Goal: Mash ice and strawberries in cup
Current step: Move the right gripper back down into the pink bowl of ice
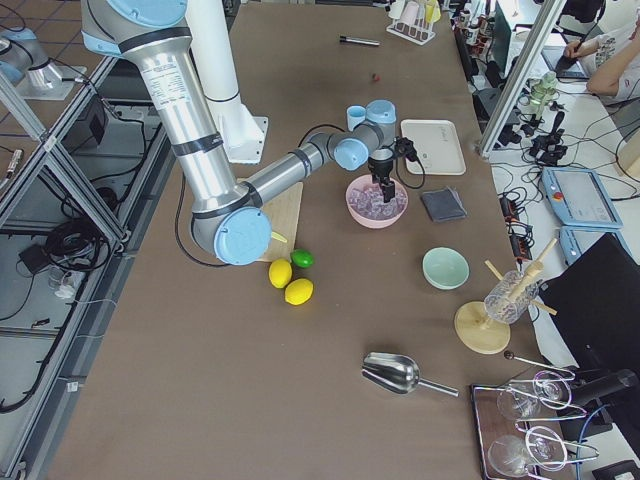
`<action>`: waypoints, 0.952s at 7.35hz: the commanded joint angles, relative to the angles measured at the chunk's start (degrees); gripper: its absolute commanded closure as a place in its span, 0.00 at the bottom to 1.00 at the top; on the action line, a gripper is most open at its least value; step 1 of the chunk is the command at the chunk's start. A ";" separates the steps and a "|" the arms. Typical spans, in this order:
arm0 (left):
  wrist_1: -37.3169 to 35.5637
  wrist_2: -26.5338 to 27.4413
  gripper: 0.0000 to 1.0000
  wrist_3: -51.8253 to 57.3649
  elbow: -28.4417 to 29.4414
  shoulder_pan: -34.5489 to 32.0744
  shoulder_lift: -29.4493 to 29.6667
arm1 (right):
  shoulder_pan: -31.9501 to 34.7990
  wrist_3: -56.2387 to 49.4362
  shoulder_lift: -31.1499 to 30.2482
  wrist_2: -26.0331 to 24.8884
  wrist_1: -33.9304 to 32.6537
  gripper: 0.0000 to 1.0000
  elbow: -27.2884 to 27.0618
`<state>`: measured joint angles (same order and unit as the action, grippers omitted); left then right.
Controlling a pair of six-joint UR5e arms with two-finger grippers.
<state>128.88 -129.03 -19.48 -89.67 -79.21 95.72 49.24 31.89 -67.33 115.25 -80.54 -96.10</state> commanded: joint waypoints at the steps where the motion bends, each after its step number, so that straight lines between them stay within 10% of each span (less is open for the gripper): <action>1: -0.04 0.00 0.02 -0.03 0.02 0.02 0.17 | -0.63 0.89 0.36 -0.03 0.38 0.03 0.39; 7: -0.04 2.02 0.02 -0.12 -0.24 0.28 0.52 | -1.95 2.12 0.71 0.50 5.57 0.16 3.38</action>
<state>128.84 -127.14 -19.55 -89.80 -78.93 96.33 47.27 34.03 -66.71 115.60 -75.35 -92.74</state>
